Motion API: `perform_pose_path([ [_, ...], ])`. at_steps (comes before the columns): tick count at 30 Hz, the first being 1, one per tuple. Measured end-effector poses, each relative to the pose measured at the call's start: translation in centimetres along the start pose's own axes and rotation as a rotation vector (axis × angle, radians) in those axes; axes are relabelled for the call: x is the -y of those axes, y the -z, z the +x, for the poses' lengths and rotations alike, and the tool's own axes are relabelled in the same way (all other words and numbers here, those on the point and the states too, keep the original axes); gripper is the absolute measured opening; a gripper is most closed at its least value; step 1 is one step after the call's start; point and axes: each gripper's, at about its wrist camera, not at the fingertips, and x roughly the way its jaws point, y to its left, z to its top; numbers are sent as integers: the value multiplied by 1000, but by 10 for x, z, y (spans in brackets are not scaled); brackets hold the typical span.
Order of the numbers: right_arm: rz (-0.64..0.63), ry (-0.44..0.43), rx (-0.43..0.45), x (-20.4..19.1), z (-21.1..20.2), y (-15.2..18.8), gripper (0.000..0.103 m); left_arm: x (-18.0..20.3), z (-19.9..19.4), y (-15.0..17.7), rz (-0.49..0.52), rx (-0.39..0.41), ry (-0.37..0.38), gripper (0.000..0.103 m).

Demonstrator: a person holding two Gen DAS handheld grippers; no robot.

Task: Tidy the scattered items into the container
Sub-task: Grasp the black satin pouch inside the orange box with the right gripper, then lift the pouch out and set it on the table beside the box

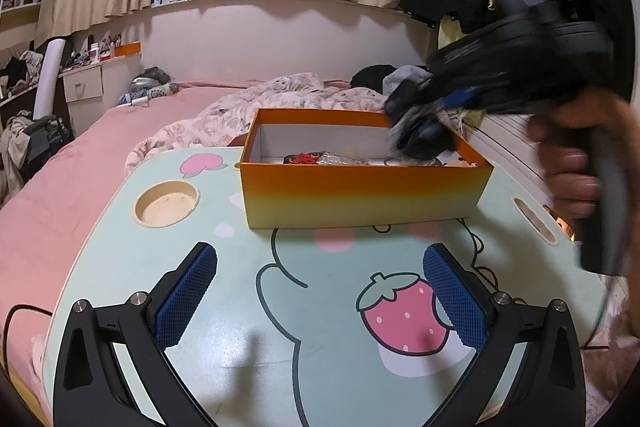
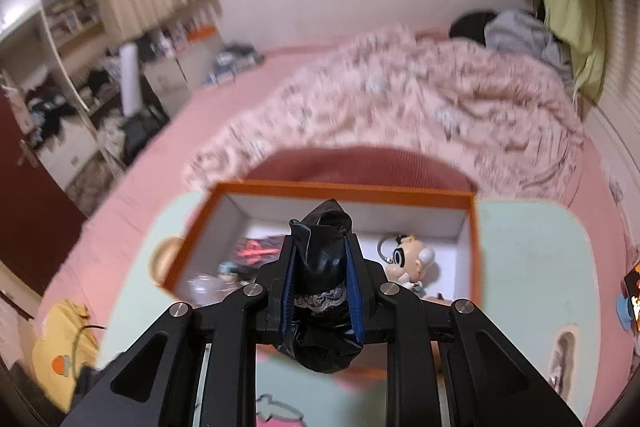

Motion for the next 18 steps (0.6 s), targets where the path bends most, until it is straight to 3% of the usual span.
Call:
perform_pose_path([
  [5,21,-79,32,0,-43,28,21,-1,0,0,-7,-5,-1,103],
  [13,106,-111,-125,20,-25,104,21,2,4,0,6,-22,-3,103],
  [16,142,-113,-130,27,-13,117,27,3,6,0,17,-36,-4,103],
  [18,169,-135,-102,34,-14,122,38,4,9,1,28,-52,-9,103],
])
